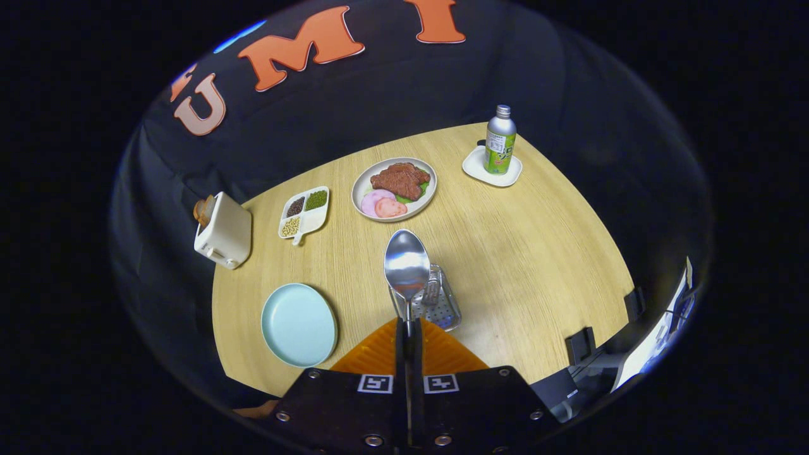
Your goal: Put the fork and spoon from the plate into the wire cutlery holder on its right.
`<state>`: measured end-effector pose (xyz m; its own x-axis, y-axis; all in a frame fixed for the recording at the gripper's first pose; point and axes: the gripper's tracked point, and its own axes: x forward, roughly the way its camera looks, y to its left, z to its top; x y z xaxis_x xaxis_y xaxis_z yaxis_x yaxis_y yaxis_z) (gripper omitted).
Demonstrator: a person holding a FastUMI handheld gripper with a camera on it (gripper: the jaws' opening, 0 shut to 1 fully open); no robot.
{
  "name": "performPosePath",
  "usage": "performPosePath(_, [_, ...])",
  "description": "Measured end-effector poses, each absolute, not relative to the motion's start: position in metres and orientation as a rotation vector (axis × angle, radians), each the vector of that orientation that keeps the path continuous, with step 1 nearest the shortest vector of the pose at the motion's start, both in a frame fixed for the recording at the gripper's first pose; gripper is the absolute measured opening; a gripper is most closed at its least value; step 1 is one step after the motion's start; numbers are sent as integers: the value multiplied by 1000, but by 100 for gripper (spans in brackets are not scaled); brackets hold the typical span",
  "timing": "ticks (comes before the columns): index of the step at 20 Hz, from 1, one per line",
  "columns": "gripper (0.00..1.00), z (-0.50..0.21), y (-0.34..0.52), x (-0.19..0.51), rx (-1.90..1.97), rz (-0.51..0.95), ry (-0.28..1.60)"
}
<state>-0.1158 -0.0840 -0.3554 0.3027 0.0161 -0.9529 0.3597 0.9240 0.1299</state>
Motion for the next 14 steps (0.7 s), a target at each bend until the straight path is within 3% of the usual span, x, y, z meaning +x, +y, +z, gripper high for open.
performPosePath(9, [6,-397,-85,-126,341,-176,1360])
performPosePath(14, [10,-362,-88,-82,395,-131,1185])
